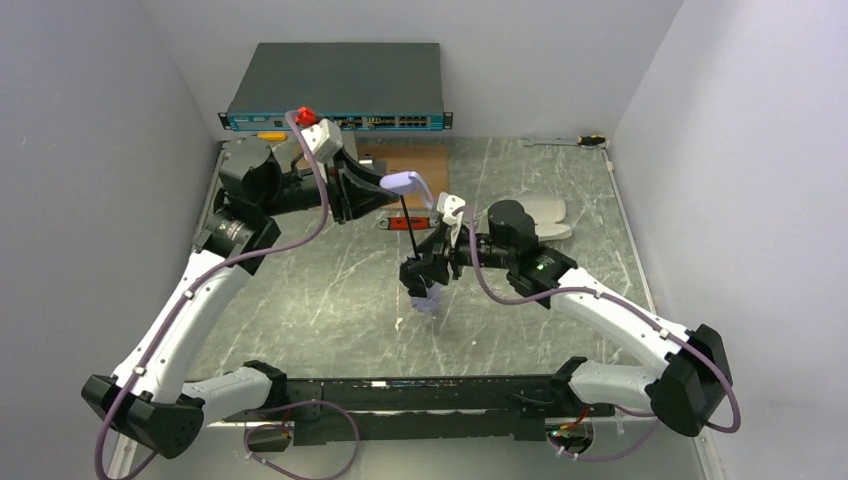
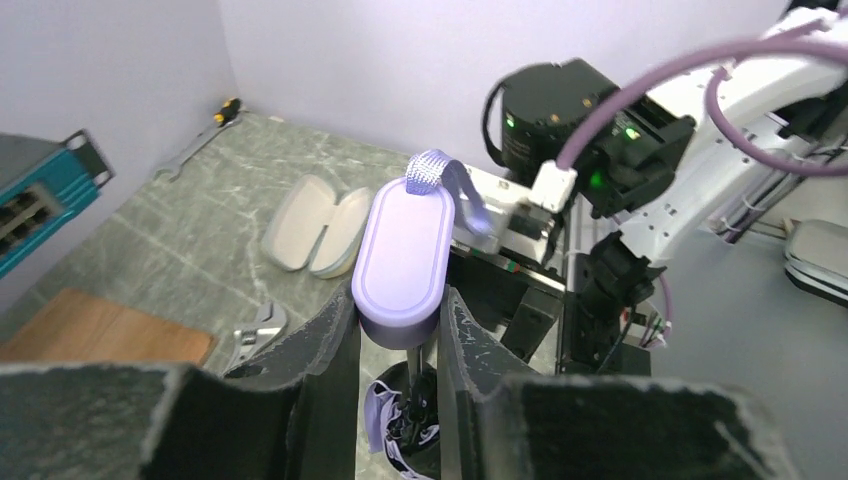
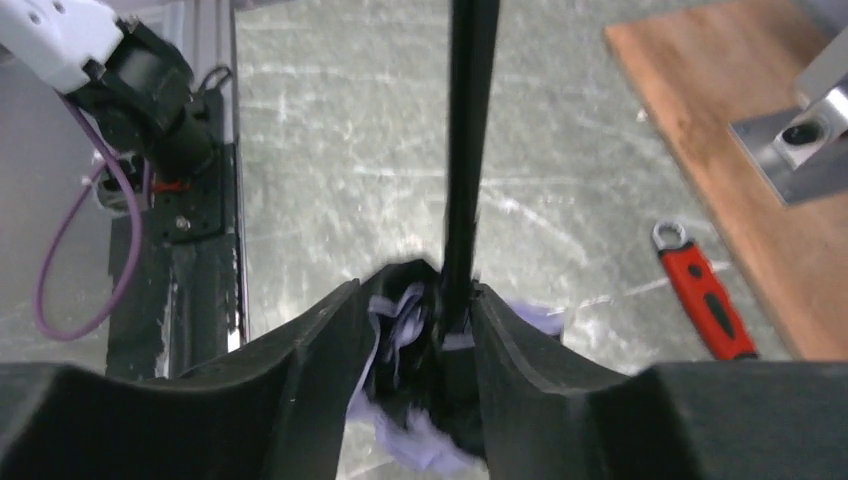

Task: Open the umbrella

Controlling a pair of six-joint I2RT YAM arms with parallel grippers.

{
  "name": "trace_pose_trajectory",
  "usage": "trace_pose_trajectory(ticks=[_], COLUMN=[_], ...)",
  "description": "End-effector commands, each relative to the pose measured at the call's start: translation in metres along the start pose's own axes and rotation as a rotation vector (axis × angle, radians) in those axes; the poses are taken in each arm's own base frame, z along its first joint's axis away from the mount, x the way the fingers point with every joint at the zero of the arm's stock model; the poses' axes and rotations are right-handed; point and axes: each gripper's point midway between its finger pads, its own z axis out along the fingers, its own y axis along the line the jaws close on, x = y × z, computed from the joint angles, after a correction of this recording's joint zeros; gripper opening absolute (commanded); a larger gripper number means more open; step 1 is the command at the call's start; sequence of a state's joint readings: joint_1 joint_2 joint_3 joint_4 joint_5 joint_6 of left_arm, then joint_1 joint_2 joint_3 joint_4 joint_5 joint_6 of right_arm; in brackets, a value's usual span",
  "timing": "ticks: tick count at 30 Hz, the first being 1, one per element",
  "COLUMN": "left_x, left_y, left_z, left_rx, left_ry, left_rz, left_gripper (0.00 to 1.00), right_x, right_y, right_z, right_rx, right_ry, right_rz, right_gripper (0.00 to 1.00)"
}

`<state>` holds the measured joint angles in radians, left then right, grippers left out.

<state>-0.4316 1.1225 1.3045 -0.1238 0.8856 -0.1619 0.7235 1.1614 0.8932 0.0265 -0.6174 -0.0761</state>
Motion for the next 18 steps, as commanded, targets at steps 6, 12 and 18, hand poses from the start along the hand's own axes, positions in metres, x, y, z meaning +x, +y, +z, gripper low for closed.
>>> trace_pose_trajectory(ticks=[6,12,18], left_x=[-0.011,0.046,0.078], left_y=[0.023,0.035,0.033], left_z=[-0.049,-0.078,-0.087], left_rx=[-0.174,-0.301,-0.341], left_ry=[-0.067,0.073,0.066], left_rz=[0.065,0.097,-0.062], left_gripper=[0.00,0.00,0.00], right_x=[0.057,0.064,0.062], right_y=[-0.002,0.008,0.006], right_z=[-0.019,-0.024,-0.022], right_rx=[0.002,-0.079,-0.067], right_ry=[0.159,0.254,0.259], right_rz=[-0.091,-0.021,0.031], right_gripper=[0.00,0.00,0.98])
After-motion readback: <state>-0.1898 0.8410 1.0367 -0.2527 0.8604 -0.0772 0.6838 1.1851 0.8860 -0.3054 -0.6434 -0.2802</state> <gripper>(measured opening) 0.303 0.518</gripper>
